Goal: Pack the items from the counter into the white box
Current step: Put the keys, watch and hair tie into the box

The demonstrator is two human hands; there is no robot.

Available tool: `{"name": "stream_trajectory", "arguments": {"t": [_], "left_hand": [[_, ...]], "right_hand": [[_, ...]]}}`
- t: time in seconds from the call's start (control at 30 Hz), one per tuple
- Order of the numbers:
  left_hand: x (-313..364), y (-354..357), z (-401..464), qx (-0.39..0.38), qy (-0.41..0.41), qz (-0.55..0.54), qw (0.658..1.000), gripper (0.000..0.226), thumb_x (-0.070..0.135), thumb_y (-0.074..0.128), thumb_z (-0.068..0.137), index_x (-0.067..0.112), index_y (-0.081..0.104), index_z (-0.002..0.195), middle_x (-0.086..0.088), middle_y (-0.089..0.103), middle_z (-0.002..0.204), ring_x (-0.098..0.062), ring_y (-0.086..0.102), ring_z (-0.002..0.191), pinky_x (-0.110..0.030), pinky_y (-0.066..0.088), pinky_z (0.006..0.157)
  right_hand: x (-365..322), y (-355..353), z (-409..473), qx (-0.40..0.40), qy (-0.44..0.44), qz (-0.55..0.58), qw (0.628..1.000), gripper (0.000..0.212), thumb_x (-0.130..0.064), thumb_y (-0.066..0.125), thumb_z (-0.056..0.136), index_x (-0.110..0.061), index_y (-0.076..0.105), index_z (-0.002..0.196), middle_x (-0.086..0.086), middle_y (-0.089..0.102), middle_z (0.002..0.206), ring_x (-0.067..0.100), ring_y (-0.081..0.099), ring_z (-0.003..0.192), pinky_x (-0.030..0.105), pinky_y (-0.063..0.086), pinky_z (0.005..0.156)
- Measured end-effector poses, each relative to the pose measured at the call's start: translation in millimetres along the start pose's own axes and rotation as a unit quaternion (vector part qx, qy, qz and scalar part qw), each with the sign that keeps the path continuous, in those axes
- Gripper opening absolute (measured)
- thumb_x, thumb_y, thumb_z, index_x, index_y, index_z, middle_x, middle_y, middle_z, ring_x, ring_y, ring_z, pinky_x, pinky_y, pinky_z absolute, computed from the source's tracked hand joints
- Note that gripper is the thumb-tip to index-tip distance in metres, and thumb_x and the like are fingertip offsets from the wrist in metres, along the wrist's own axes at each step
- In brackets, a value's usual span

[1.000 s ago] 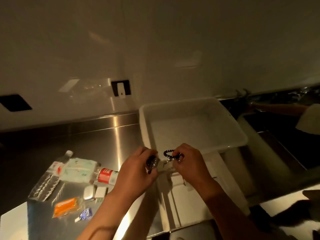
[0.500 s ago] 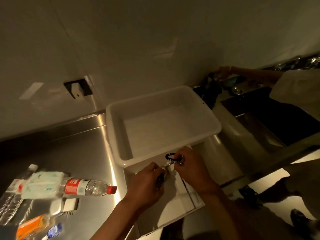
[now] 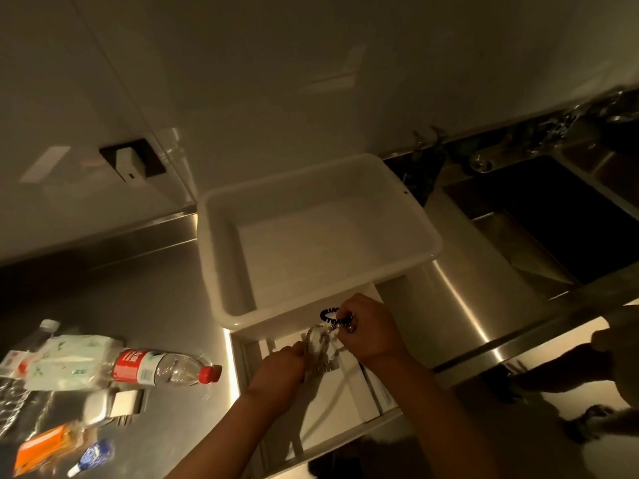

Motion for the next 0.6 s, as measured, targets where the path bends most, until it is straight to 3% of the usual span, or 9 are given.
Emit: {"name": "stream_trajectory", "arguments": {"t": [0.1, 0.27, 0.43, 0.6], "left_hand": [[0.0, 5.9, 4.2, -0.025, -0.012, 0.041, 0.999, 0.04, 0.019, 0.061, 0.095, 0.017, 0.052, 0.135, -0.008, 0.056, 0.122, -0.025, 0.06, 0.105, -0.039, 0.052, 0.085], [-2.2, 8.8, 6.3, 0.015, -0.04, 0.039, 0.998, 0.04, 0.034, 0.056, 0.099, 0.014, 0.052, 0.133, -0.008, 0.054, 0.127, -0.025, 0.054, 0.116, -0.038, 0.046, 0.094], [-5.2, 1.0, -2.3, -0.004, -0.041, 0.03, 0.999, 0.033, 0.021, 0.054, 0.1, 0.016, 0.051, 0.132, -0.008, 0.062, 0.123, -0.026, 0.061, 0.111, -0.039, 0.05, 0.093], [-15.4, -16.7, -15.3, 0.036, -0.055, -0.054, 0.996, 0.019, 0.019, 0.055, 0.097, 0.016, 0.064, 0.114, -0.004, 0.066, 0.113, -0.02, 0.064, 0.103, -0.033, 0.053, 0.09]], "right_hand": [[3.0, 8.8, -0.3, -0.006, -0.002, -0.005, 1.0, 0.022, 0.004, 0.073, 0.07, -0.012, 0.07, 0.085, -0.001, 0.063, 0.089, 0.007, 0.054, 0.077, 0.004, 0.038, 0.067], [8.6, 15.5, -2.3, -0.018, -0.004, -0.012, 1.0, 0.022, 0.003, 0.076, 0.067, -0.012, 0.069, 0.081, 0.0, 0.064, 0.086, 0.013, 0.059, 0.077, 0.017, 0.046, 0.068], [8.4, 16.3, -8.5, -0.04, 0.0, -0.005, 0.999, 0.024, 0.0, 0.078, 0.068, -0.017, 0.069, 0.082, -0.006, 0.062, 0.086, 0.007, 0.058, 0.077, 0.013, 0.046, 0.067], [-3.6, 22.0, -15.4, -0.079, -0.004, -0.015, 0.997, 0.026, -0.007, 0.081, 0.071, -0.025, 0.069, 0.085, -0.017, 0.058, 0.085, -0.004, 0.057, 0.078, 0.008, 0.046, 0.069]]}}
Point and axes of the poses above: each hand's wrist, its own z-axis towards the middle knuckle, its own y-axis out of the palm, x = y × z, the point moved 2 cm from there along z, towards the middle knuckle
